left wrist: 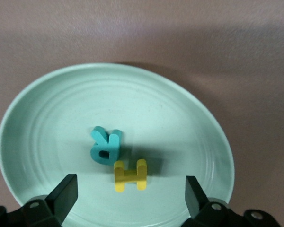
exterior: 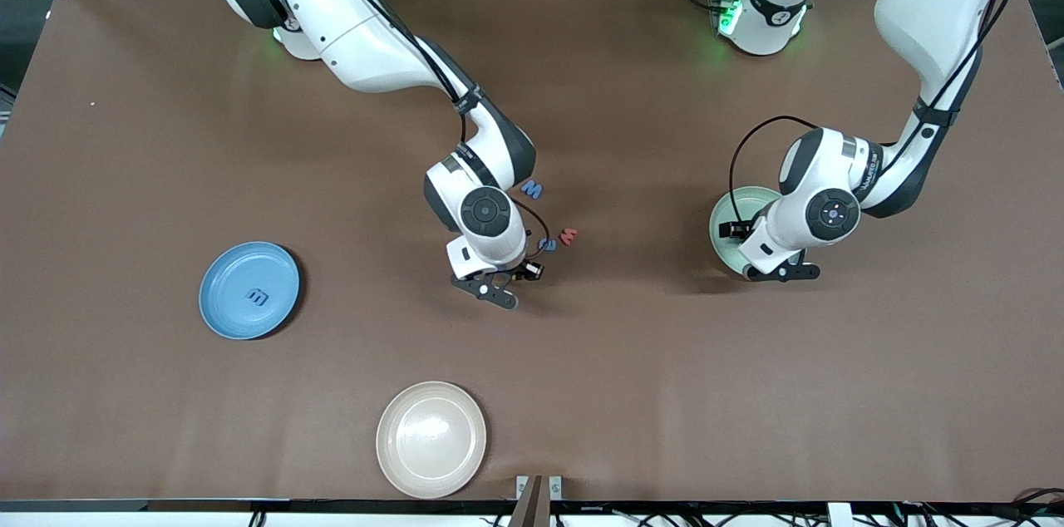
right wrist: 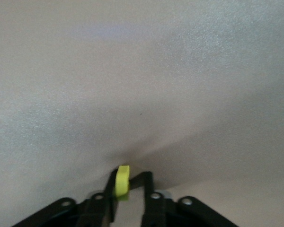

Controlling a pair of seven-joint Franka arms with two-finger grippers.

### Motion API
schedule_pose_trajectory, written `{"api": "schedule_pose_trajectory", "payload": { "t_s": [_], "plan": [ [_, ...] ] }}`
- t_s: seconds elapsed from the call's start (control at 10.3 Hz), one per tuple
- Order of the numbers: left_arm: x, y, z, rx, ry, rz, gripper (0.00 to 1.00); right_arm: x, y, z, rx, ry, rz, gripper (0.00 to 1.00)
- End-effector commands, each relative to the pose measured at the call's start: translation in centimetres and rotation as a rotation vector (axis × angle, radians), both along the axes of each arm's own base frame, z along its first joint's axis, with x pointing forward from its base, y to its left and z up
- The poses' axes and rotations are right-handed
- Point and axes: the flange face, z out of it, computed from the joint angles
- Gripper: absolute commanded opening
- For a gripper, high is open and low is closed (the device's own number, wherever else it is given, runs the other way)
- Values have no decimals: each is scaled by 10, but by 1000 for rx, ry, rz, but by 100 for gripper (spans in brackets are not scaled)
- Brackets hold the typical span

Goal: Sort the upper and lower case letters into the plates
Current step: 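Carry the yellow i to the blue plate while the left gripper returns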

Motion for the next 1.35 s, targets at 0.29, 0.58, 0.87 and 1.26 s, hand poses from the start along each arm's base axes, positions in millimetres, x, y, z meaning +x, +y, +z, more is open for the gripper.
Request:
{"api": "schedule_pose_trajectory", "payload": {
  "t_s": [0.29,0.58,0.87,1.26],
  "plan": [
    [-2,-47,53,15,-44,16,100,24,-17,35,27,-26,-11,0],
    [-9,-95,73,23,-45,53,100,53,-80,74,32,63,58,0],
    [-30,-155,83,37,-67,100,100,70,-149,89,-11,145,170,0],
    [-56,-240,91,50,-107,245,100,82,-279,92,-23,180,369,0]
  ]
}}
